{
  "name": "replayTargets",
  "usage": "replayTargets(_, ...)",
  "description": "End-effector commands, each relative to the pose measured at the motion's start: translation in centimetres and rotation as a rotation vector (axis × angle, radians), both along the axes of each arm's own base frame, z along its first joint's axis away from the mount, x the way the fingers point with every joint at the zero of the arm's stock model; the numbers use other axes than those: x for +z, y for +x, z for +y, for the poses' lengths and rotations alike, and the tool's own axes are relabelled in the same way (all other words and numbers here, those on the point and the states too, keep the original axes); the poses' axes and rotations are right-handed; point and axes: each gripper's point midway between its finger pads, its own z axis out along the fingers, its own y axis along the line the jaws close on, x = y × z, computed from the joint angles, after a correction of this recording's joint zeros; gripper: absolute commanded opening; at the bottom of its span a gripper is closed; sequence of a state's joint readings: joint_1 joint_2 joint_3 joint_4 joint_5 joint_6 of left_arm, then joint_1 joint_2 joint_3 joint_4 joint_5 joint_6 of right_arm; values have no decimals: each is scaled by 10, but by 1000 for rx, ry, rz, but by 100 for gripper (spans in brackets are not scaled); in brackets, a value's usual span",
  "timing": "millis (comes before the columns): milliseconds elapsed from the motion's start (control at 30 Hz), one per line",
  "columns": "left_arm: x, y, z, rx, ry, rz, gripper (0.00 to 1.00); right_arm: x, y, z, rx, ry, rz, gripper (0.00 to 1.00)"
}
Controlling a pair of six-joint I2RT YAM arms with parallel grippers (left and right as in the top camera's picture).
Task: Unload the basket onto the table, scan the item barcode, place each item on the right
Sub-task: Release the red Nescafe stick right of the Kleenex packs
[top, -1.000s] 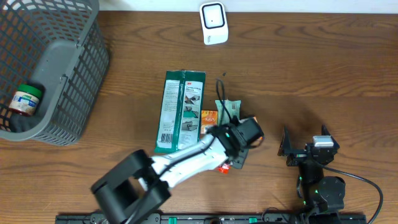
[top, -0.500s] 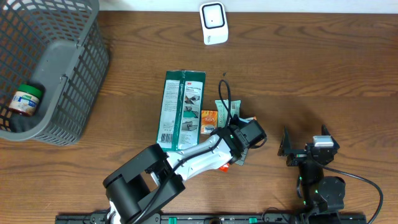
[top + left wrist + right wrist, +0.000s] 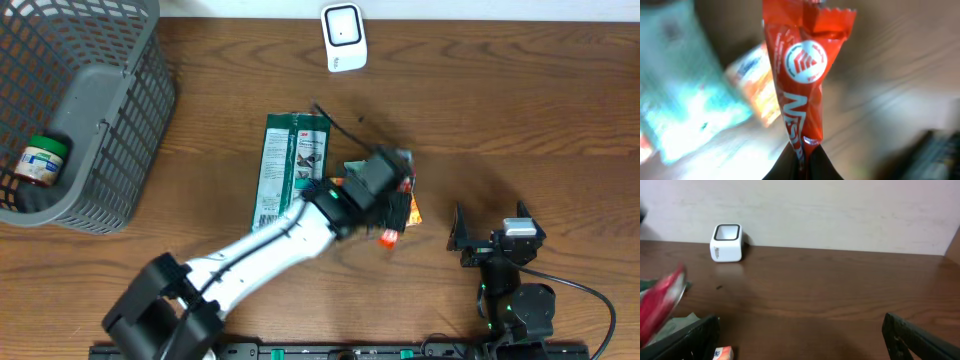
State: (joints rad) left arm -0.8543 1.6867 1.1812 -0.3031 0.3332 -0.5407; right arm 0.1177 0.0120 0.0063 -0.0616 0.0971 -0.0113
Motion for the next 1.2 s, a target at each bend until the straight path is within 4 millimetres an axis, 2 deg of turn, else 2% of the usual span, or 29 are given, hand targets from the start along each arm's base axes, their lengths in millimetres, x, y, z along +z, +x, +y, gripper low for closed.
replayTargets(0, 12, -4, -15, -140, -200, 144, 7, 0, 0, -1, -4, -5, -2, 99)
replayTargets(167, 22, 26, -25, -214, -437, 193, 9, 0, 0, -1, -4, -5, -2, 99)
replayTargets(200, 15, 37, -23, -191, -459, 210, 11, 0, 0, -1, -4, -4, -2, 99)
replayTargets(267, 2, 47, -22, -162, -463, 237, 13, 0, 0, -1, -4, -5, -2, 99)
replayTargets(367, -17, 54, -18, -151, -446, 240, 17, 0, 0, -1, -4, -5, -2, 99)
replayTargets(500, -28, 63, -14, -137, -412, 190, 23, 0, 0, -1, -4, -5, -2, 99)
replayTargets(600, -33, 69, -12, -132, -379, 136, 38, 0, 0, -1, -4, -4, -2, 99)
replayTargets(667, -33, 75, -9, -111, -371, 117, 43, 0, 0, -1, -4, -5, -2, 99)
replayTargets(733, -30, 84, -4, -82, -363, 95, 60, 0, 0, -1, -4, -5, -2, 99)
replayTargets(800, -22, 92, 3, -60, -367, 71, 70, 0, 0, -1, -4, -5, -2, 99)
replayTargets(900, 7, 104, 15, -17, -366, 16, 70, 0, 0, -1, -4, -4, -2, 99)
replayTargets(933, 18, 106, 20, -7, -362, -8, 70, 0, 0, -1, -4, -5, -2, 99)
replayTargets(967, 42, 110, 28, 4, -352, -48, 71, 0, 0, -1, -4, -5, -2, 99)
replayTargets(1033, 64, 112, 40, 26, -319, -79, 71, 0, 0, -1, -4, -5, -2, 99)
replayTargets(1100, 94, 117, 64, 64, -225, -135, 71, 0, 0, -1, -4, -5, -2, 99)
replayTargets(1167, 115, 123, 91, 126, -108, -187, 72, 0, 0, -1, -4, -4, -2, 99)
